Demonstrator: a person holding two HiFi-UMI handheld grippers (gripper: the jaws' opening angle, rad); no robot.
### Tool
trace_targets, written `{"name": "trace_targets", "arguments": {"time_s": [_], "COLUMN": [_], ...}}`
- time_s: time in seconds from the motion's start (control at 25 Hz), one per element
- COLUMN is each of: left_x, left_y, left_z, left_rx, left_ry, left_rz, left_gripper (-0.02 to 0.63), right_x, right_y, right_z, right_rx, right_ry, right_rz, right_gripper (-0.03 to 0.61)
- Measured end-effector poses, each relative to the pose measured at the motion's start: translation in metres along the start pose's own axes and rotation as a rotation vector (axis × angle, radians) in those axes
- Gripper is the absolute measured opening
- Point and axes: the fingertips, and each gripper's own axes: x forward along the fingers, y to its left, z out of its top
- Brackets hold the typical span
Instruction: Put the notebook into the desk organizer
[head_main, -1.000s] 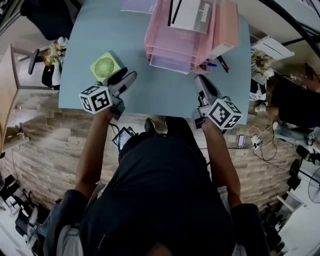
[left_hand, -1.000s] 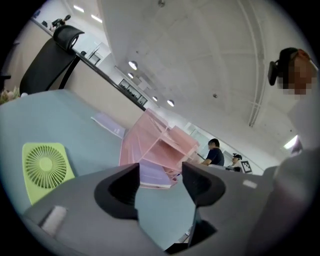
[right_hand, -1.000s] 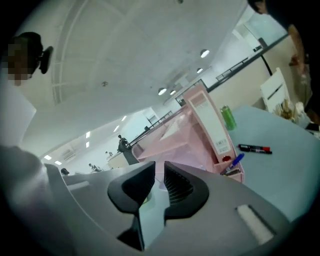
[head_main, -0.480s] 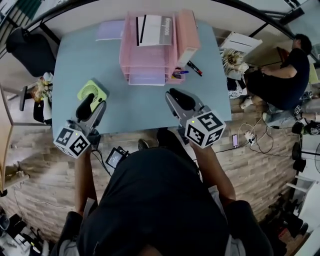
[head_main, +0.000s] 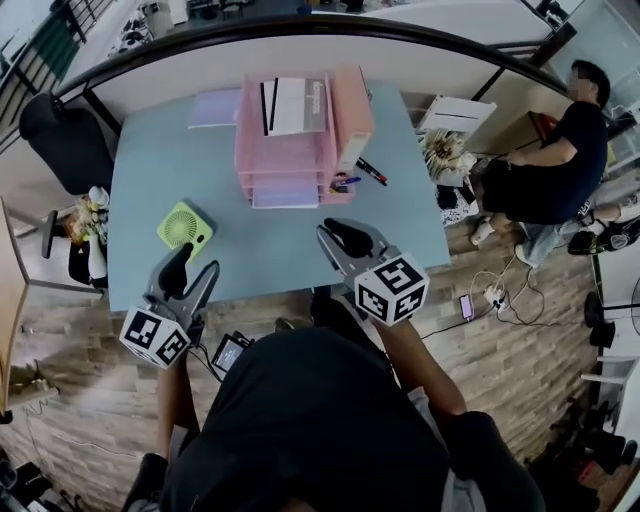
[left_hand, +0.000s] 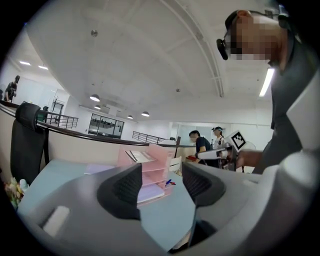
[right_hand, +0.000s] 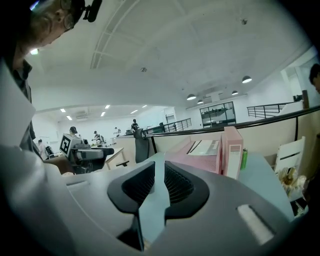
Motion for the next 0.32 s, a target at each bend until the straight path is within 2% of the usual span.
{"name": "trace_targets", "arguments": {"time_s": [0.32], "left_x": [-0.021], "left_y": [-0.029], "left_z": [-0.011], "left_rx": [-0.008], "left_ry": [0.015], "left_rz": [-0.039], "left_gripper": [0.288], "right_x": [-0.015], "right_y": [0.022], "right_z": [-0.008], "right_rx": [-0.003], "right_ry": [0.015], "right_rz": [-0.013], "right_gripper": [0.061]}}
